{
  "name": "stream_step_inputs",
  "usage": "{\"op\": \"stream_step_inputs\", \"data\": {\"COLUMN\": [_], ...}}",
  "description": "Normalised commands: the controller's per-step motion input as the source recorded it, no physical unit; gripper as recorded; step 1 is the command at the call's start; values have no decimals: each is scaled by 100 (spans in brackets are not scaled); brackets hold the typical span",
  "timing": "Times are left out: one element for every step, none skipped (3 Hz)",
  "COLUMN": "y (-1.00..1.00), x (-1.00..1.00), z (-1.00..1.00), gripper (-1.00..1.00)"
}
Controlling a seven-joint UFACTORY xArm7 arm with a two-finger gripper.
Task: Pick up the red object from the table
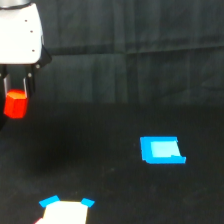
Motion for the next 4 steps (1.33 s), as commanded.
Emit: {"op": "stream_step_inputs", "data": {"y": [-3, -40, -41, 6], "x": [-56, -49, -46, -12], "z": [42, 0, 13, 6], "gripper": [-100, -100, -100, -99]}}
